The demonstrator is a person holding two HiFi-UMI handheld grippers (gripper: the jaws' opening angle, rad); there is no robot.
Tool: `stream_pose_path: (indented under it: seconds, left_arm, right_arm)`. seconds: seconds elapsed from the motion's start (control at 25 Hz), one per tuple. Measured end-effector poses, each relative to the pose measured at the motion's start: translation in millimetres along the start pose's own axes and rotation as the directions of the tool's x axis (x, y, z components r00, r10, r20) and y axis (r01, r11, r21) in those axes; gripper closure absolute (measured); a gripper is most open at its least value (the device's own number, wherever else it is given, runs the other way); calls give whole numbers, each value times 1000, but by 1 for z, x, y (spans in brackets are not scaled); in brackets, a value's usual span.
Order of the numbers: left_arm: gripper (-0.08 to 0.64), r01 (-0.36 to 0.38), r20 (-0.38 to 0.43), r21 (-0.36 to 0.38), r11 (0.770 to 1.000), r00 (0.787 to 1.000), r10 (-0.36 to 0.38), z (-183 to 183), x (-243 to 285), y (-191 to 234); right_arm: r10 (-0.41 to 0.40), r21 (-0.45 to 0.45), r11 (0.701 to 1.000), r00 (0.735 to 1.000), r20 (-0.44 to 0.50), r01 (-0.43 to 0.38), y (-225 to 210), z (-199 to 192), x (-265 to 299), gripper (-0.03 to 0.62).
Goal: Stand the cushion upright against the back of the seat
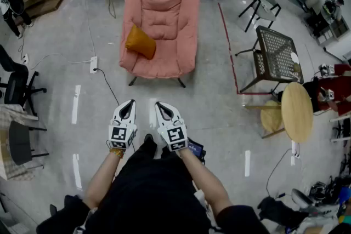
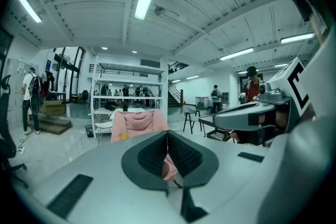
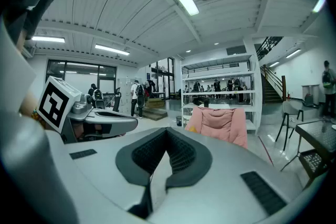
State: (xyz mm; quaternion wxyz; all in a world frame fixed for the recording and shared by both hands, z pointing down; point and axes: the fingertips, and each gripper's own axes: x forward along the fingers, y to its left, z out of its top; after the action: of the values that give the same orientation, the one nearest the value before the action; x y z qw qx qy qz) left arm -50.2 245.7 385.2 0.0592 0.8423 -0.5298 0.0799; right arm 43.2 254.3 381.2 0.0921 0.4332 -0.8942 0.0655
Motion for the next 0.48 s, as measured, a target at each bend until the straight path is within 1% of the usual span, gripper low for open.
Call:
stream_pose_path:
  seconds: [0.24,0.4,0.48]
  left_arm:
    - [546,-2,-19,17,1000,1000,3,-8,-8,-19]
    - [546,-10,-20,29,1000,1000,10,-5,-5,-26]
    - [546,-15,-23,31,999,1000,15,-4,-2,-29]
  right_arm:
    - [6,-4,1000,1000,6,-6,-3,-7,-16,578]
    - [44,6,999,999,15,-44,-9,-6,-21,577]
    - [63,-8,998,998,19,-63,-12,-7,-22,575]
